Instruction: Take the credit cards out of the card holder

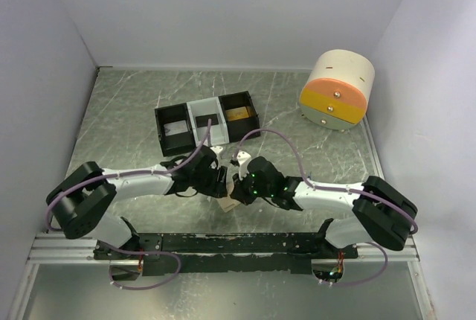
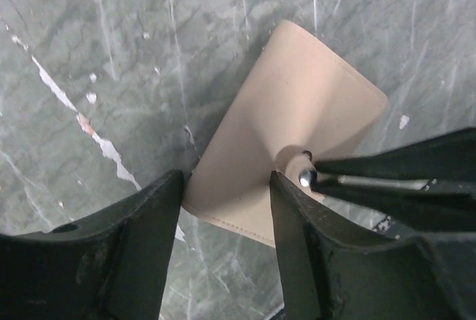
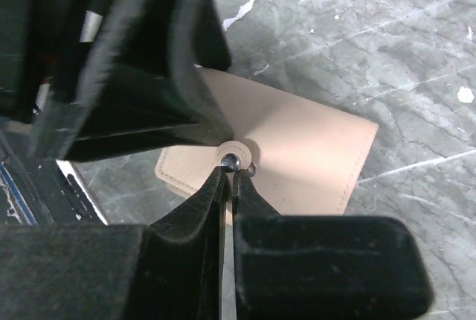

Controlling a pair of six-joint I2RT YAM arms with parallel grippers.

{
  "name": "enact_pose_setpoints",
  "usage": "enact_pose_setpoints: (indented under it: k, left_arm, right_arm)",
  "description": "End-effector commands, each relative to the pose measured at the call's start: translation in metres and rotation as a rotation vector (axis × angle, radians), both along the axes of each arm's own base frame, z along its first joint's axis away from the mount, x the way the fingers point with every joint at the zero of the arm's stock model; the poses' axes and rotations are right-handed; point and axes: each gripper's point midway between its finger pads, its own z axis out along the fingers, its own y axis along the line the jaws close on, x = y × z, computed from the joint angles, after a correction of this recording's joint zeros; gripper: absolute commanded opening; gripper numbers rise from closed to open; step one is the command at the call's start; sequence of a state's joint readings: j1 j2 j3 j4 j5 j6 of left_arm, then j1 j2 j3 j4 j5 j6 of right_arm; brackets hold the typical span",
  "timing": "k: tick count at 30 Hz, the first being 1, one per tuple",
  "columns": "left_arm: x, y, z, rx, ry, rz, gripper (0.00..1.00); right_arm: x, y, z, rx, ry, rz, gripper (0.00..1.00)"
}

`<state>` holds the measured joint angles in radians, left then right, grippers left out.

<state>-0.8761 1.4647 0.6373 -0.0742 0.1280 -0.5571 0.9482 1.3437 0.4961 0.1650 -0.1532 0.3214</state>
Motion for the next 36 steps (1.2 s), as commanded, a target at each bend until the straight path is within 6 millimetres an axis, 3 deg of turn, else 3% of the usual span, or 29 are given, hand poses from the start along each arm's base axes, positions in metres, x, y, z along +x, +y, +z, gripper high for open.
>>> enact_pose_setpoints:
  k: [1,8,12,15,18,21,23,26,32,36]
  left_arm:
    - [-0.009,0.012,-0.026,0.104,0.081,0.033,0.58]
    - [-0.001,0.026,-0.029,0.176,0.061,0.111,0.56]
    - [0.007,0.03,-0.026,0.203,0.034,0.147,0.6]
    - [0.014,0.025,-0.019,0.178,0.006,0.163,0.63]
    - [0.018,0.02,-0.017,0.168,0.0,0.157,0.64]
    - [0.019,0.015,-0.019,0.159,0.001,0.141,0.64]
    - [0.019,0.013,-0.019,0.161,0.004,0.132,0.63]
    - [0.017,0.01,-0.018,0.149,-0.001,0.113,0.63]
    - [0.014,0.003,-0.012,0.138,-0.024,0.068,0.61]
    - [0.012,-0.004,-0.01,0.15,-0.043,0.033,0.6]
  right_arm:
    - [0.002,0.01,0.025,0.105,-0.06,0.041,0.0]
    - [-0.003,0.004,0.041,0.179,-0.095,0.06,0.0]
    - [0.005,-0.016,0.028,0.11,-0.09,-0.044,0.0]
    - [-0.001,-0.031,0.007,0.052,0.001,-0.133,0.06]
    - [-0.007,-0.036,0.001,-0.004,0.117,-0.193,0.09]
    - [-0.013,-0.051,-0.015,-0.05,0.214,-0.318,0.15]
    - [-0.014,-0.068,-0.024,-0.094,0.244,-0.43,0.28]
    - [-0.017,-0.079,-0.026,-0.101,0.282,-0.51,0.39]
    - [-0.035,-0.075,-0.024,-0.076,0.436,-0.571,0.46]
    - [-0.027,-0.053,-0.003,-0.017,0.468,-0.562,0.54]
